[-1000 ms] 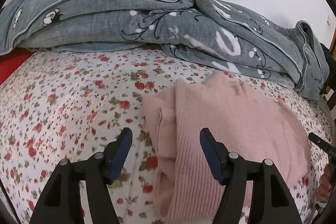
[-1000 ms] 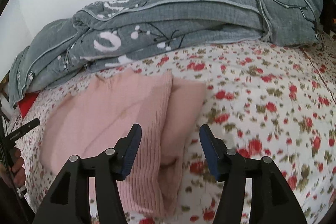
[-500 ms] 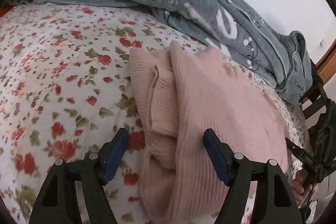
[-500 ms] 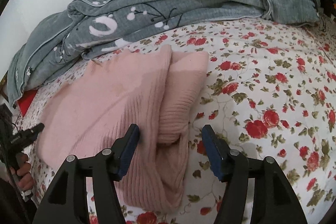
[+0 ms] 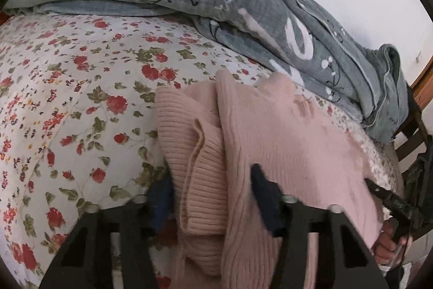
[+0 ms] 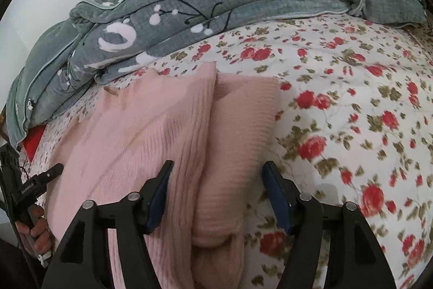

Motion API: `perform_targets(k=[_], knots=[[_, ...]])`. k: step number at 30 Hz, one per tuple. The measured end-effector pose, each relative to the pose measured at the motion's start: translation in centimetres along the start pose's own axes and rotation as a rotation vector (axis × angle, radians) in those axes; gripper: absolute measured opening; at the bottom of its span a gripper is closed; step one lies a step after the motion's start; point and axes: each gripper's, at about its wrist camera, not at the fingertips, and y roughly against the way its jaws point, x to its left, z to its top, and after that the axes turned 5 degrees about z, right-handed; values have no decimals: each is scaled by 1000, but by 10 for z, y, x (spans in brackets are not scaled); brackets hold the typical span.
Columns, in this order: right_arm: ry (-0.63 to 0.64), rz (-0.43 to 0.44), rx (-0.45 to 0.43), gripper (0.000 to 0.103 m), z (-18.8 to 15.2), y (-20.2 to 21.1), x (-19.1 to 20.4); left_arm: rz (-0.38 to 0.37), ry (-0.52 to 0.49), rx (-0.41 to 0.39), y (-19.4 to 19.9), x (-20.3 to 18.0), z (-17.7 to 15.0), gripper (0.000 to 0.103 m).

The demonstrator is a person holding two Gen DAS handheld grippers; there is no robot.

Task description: Fold small clothes

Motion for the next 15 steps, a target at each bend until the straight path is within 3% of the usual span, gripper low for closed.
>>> perform_targets(k=[1,2,3,5,10,15], knots=[[10,10,-4,49,1,-2,2,-7,4,-7,1,0,0,27],[22,20,-9,35,1,-3,4,-13,0,-17,4,-1,1,24],[30,25,-13,28,2,-2,5,-7,-10,-24,7,-4,1,23],[52,5,-33,21,3,4,10,-7,-21,-48,16,-8,2,22],[48,61,-76,19,7,42,22,-71,30,-56,49,-14,8,21],[55,95,-87,19,-6,77,32,-64,-12,-46,79,-27,-7,21]])
